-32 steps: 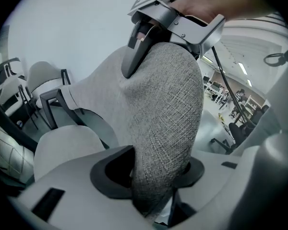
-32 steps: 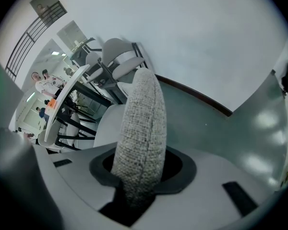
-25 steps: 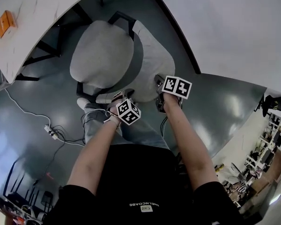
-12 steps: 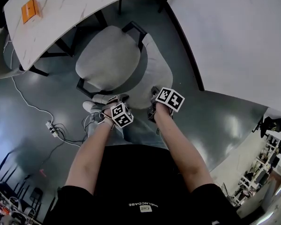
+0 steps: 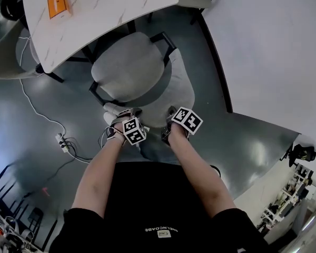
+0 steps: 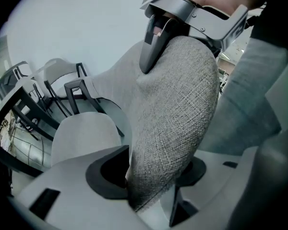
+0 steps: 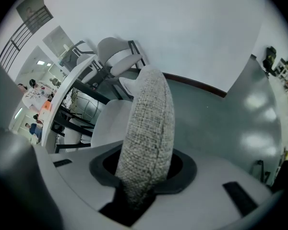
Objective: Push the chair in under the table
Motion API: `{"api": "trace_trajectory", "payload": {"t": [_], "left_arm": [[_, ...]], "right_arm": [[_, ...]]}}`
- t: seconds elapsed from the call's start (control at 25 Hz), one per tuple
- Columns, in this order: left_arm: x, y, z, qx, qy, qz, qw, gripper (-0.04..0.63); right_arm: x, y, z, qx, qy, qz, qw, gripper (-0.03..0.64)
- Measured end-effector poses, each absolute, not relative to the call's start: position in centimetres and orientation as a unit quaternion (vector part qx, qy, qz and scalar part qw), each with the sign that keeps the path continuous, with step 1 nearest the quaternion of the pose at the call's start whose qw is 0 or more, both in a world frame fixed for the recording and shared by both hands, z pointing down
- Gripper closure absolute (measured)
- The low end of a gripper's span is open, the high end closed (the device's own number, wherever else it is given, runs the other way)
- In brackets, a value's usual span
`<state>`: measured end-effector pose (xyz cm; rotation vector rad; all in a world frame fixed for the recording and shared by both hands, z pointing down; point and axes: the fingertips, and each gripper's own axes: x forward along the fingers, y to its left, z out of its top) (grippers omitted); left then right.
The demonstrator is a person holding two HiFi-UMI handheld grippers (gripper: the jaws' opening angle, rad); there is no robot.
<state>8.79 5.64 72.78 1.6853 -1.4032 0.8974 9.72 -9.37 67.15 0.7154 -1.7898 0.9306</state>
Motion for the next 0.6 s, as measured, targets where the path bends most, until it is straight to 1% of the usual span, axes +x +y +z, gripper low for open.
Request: {"api": "trace_trajectory", "payload": {"t": [0.32, 0.6], "left_arm": [[5.0, 10.2, 72.8, 0.678, -0.531, 0.355, 0.365, 0.371], [2.2, 11.8, 72.8, 0.687, -0.522, 0.357, 0.358, 0.371]], "right_arm": [[7.3, -4.8, 67.2, 0.328, -0.717, 0.389, 0.476, 0.477], [4.8, -3.1, 67.2, 0.345, -0.711, 0.404, 0.461, 0.480]]}}
